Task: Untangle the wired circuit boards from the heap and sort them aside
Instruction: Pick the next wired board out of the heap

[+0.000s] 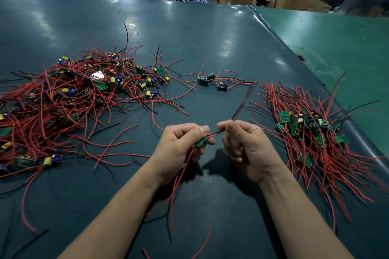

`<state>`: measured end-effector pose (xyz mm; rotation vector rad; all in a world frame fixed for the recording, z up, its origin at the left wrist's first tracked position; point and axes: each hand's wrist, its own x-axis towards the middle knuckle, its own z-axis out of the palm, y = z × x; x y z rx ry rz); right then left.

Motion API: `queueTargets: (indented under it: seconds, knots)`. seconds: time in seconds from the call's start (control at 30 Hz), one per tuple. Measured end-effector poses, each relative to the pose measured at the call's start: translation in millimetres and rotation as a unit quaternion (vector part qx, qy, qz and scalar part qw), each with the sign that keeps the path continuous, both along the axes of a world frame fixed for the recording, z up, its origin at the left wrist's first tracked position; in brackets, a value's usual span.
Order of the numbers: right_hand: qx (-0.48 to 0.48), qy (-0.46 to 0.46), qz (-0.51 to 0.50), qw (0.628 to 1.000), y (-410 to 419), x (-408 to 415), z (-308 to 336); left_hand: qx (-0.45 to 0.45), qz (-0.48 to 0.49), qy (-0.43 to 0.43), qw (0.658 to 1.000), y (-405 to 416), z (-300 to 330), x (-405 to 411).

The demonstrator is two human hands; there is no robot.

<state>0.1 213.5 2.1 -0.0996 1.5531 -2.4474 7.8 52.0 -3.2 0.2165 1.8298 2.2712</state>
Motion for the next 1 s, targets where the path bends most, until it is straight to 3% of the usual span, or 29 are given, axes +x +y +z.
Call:
queueTargets:
  seconds: [0.43, 0.63, 1.0]
  knots:
    - [-0.028, -0.067, -0.001, 0.997, 0.3, 0.8, 4.0, -0.011, -0.051, 0.038, 0.998, -1.6, -2.2, -1.4]
    - [-0.145, -0.141, 0.075, 0.976, 3.5, 1.3, 6.2, -0.022, -0.048, 0.054, 0.997, 0.3, -2.5, -2.1]
    - [-0.018, -0.053, -0.068, 0.996, 2.4, -0.9, 6.1, -0.046, -0.076, 0.049, 0.995, -2.1, -1.0, -0.8]
